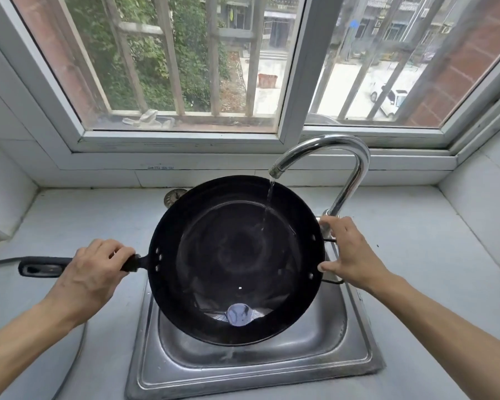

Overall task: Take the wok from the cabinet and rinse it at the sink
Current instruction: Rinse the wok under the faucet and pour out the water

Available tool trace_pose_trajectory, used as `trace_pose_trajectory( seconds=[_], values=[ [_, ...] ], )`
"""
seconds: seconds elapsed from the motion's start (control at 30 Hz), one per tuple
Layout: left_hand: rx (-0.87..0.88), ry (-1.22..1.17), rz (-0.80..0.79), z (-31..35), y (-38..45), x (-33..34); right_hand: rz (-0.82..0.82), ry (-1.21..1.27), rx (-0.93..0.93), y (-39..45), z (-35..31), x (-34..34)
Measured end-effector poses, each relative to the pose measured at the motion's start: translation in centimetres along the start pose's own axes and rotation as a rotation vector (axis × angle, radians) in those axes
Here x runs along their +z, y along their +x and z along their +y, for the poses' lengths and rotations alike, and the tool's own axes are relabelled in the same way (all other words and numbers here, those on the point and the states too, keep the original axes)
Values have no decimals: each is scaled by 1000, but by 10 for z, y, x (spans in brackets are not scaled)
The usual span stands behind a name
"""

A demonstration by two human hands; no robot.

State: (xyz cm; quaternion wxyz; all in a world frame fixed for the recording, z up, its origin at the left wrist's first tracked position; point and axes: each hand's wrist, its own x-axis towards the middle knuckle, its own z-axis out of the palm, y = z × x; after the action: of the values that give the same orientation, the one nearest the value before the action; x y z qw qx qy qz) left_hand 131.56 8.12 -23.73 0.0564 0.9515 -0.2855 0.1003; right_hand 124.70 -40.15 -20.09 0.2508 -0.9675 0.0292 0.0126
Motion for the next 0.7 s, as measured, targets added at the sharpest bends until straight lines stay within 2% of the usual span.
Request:
trace_pose_trajectory(
  seconds=[0.23, 0.37, 0.7],
  values=[
    [74, -27, 5, -4, 6, -13, 129, -3, -30, 4, 4, -13],
    [167, -8, -13, -6, 7, -18, 105, -40, -51, 4, 7, -17],
    [214, 2, -75, 2, -4, 0, 14, -41, 7, -10, 21, 9]
  ],
)
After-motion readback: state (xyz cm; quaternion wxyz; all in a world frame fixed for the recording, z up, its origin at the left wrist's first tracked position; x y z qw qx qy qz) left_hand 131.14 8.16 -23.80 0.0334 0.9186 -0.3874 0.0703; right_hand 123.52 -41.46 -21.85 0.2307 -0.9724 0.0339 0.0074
